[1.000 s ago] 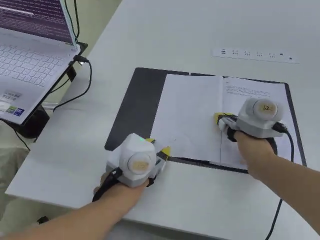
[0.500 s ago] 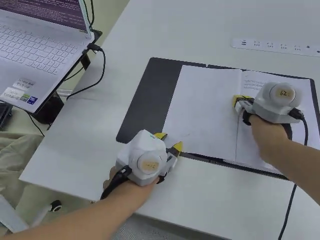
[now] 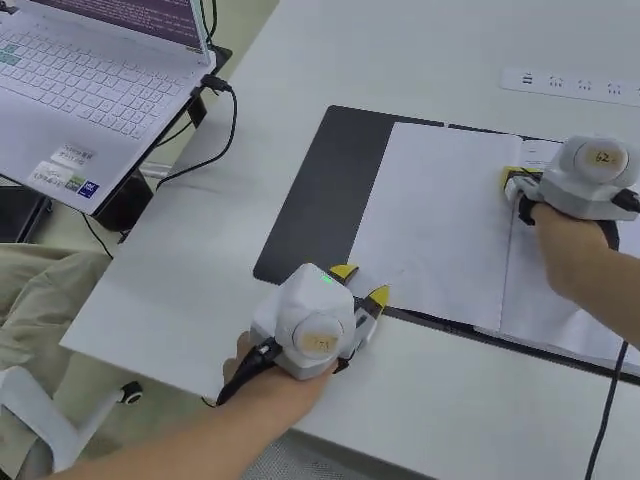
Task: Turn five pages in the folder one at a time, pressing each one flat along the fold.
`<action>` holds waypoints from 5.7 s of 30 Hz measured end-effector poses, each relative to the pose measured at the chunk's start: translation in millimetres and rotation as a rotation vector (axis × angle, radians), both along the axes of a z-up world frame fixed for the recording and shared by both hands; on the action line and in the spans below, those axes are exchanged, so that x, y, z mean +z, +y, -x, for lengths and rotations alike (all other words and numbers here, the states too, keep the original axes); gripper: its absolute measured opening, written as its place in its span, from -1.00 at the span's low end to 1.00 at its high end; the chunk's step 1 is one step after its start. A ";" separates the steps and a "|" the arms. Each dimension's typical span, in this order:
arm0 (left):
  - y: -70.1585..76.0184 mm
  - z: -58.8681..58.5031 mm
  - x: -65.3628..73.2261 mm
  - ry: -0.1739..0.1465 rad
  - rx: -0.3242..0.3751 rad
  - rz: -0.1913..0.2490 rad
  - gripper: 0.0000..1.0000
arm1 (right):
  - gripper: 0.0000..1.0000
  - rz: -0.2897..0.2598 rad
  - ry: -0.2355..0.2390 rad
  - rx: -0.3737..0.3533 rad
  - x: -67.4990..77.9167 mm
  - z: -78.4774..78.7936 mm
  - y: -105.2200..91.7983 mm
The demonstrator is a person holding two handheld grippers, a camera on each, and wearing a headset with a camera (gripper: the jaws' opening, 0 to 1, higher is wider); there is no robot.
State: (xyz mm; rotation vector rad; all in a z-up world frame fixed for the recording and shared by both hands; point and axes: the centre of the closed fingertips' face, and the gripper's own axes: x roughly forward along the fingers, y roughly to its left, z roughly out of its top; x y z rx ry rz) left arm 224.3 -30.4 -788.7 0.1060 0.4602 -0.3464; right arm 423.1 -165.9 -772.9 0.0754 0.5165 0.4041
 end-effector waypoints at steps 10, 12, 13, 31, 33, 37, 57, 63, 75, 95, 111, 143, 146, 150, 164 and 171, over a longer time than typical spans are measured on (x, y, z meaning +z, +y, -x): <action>0.3 0.1 -0.6 -0.004 0.003 0.007 -0.54 | -1.00 0.045 -0.018 0.002 -10.6 -42.1 -3.2; 0.4 0.0 -1.0 -0.005 0.006 0.010 -0.54 | -1.00 0.026 -0.013 -0.013 -11.6 -46.5 -4.8; 0.4 0.0 -1.0 -0.005 0.006 0.010 -0.54 | -1.00 0.029 -0.015 -0.011 -12.1 -47.9 -4.4; 0.7 0.7 -1.5 -0.012 0.009 0.017 -0.54 | -1.00 0.017 -0.006 0.002 -10.2 -34.7 -5.2; 0.8 0.7 -1.7 -0.009 0.011 0.020 -0.54 | -1.00 0.011 -0.008 0.000 -8.4 -27.1 -5.2; 0.7 0.7 -1.9 -0.007 0.012 0.020 -0.54 | -1.00 -0.005 -0.009 -0.006 -8.3 -14.8 -5.4; -0.2 1.4 -1.6 0.001 0.014 0.021 -0.54 | -1.00 -0.051 0.001 -0.004 7.0 46.3 -8.7; -0.4 1.3 -1.6 0.010 0.014 0.016 -0.54 | -1.00 -0.063 0.006 0.015 6.0 59.0 -7.8; -0.3 0.7 -3.6 0.012 0.015 0.016 -0.54 | -1.00 -0.057 0.012 0.062 6.4 88.1 -8.3; -0.4 2.6 -0.3 0.003 0.013 0.019 -0.54 | -1.00 -0.090 0.080 0.163 -6.7 153.1 -3.3; -0.7 2.9 0.7 0.000 0.006 0.022 -0.55 | -1.00 -0.111 0.118 0.175 -9.9 199.4 -7.0; -11.5 6.3 3.1 0.160 -0.004 0.067 -0.33 | -1.00 -0.366 0.170 0.102 71.5 280.4 -23.8; -12.5 5.6 13.7 0.183 0.015 0.088 -0.07 | -1.00 -0.349 0.122 0.077 86.9 282.2 -39.1; -18.1 8.6 35.6 0.144 0.006 0.117 -0.15 | -1.00 -0.327 0.083 0.039 101.9 282.3 -59.6; -30.7 41.0 95.2 0.106 0.005 0.179 -0.11 | -0.99 -0.211 -0.012 0.038 121.4 273.9 -95.3; -26.8 59.4 118.1 0.096 0.016 0.193 -0.04 | -0.53 -0.179 -0.001 0.038 117.8 270.3 -103.6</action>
